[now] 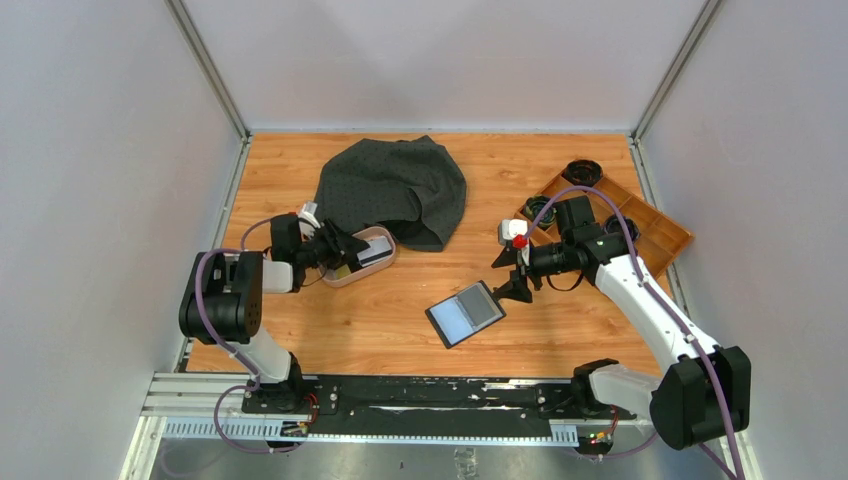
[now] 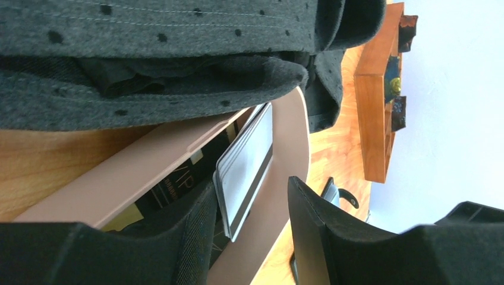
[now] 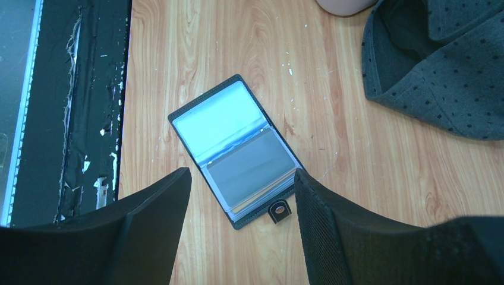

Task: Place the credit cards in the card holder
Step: Pick up the credit card from the storage box.

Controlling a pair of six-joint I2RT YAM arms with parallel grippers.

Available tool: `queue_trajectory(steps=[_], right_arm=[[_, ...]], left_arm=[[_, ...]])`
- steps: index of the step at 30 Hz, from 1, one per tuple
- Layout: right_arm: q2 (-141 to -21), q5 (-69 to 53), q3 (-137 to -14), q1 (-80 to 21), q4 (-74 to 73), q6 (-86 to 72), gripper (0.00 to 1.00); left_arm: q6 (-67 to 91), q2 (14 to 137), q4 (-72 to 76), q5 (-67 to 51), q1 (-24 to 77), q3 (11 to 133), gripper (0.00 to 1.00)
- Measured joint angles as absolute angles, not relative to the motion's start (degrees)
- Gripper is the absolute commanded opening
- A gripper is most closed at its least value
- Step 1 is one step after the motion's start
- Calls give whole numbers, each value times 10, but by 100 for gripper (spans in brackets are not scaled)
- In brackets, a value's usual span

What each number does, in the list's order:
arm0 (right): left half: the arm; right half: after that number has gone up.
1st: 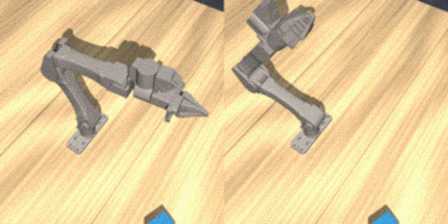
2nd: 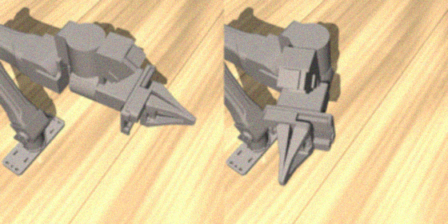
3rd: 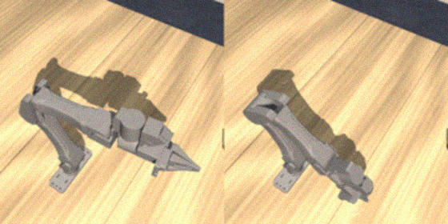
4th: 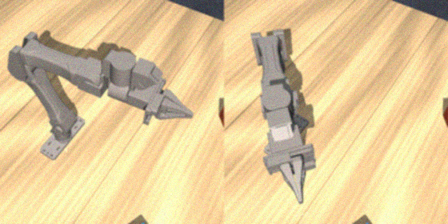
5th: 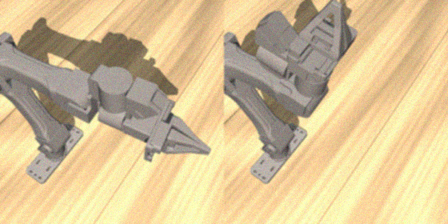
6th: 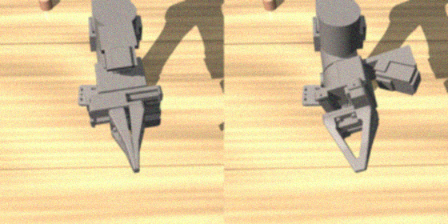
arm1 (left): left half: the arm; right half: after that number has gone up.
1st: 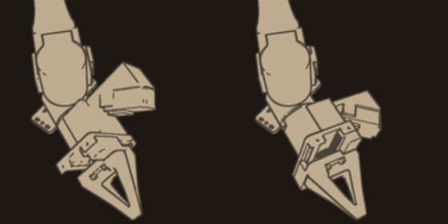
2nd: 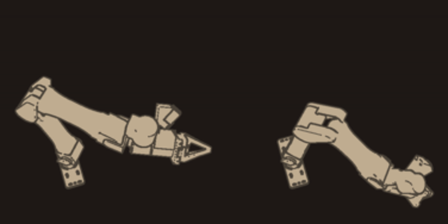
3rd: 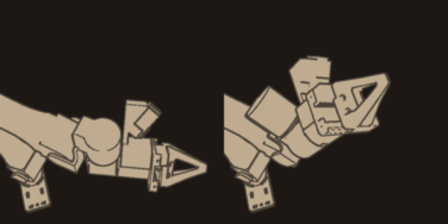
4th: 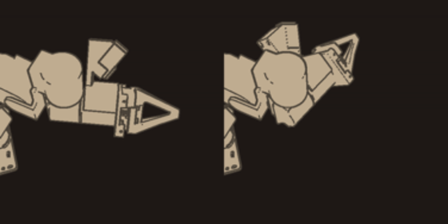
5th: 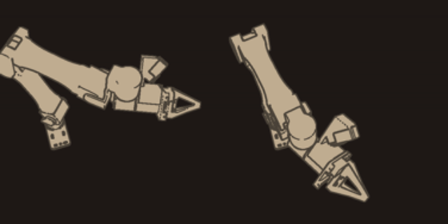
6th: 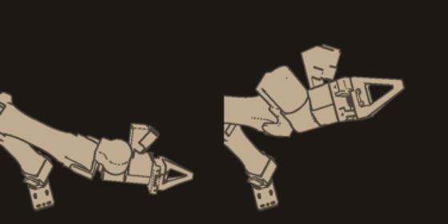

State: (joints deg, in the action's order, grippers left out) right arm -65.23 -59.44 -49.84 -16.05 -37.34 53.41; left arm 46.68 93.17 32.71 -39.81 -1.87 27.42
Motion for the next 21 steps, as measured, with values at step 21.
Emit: queue_trajectory(steps=[21], right_arm=[[-655,-594,-498,-161,-374,534,68]], left_arm=[[554,1008,447,-432,31,294,41]])
